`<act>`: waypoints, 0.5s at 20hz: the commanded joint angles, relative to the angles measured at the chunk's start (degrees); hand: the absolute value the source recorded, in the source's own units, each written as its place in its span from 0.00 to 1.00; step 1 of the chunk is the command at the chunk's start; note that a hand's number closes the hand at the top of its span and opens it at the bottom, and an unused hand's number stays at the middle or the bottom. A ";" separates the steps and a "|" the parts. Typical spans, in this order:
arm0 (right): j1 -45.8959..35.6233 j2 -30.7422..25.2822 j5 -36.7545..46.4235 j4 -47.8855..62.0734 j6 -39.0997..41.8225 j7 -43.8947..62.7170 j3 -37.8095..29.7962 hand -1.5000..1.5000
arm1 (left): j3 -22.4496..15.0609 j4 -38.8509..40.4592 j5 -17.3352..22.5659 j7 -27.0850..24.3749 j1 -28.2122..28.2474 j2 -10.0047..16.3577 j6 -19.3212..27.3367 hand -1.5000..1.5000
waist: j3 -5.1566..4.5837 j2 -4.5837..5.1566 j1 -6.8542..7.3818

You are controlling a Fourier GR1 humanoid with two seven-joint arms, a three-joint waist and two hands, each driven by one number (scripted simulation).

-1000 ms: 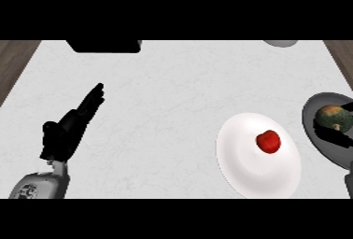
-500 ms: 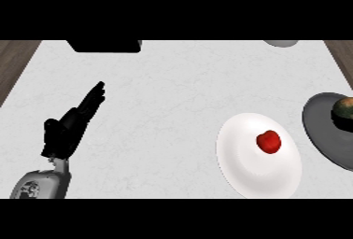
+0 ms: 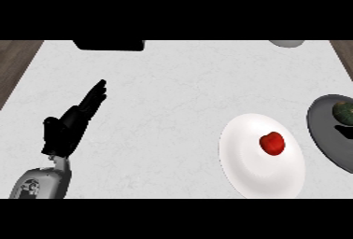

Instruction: Pick the squash from the plate and place it in the pan

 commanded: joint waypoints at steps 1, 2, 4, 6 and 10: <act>-3.92 -1.23 -3.44 6.99 2.32 -5.72 -3.81 0.00 | 0.60 -5.00 1.71 4.78 0.40 0.81 -1.06 0.50 | 0.11 -0.04 0.66; -2.89 0.77 -5.08 6.86 0.41 -9.60 -5.27 0.00 | -0.85 -2.09 -0.66 2.07 -0.43 -1.27 1.05 0.50 | 0.13 0.11 0.24; -4.03 -1.53 -8.45 6.77 4.33 -12.39 -8.35 0.00 | -0.56 -1.43 -0.41 2.41 -1.53 -1.28 1.01 0.50 | 0.25 0.33 0.37; -3.73 0.20 -12.09 5.73 4.12 -17.18 -11.54 0.00 | -0.81 -0.82 -0.06 0.05 0.91 -1.23 0.04 0.50 | 0.24 0.27 0.22; -4.28 -0.29 -19.82 5.64 7.70 -22.59 -18.78 0.00 | -0.92 -0.86 -1.30 -0.02 1.25 -1.33 1.05 0.50 | 0.28 0.21 -0.05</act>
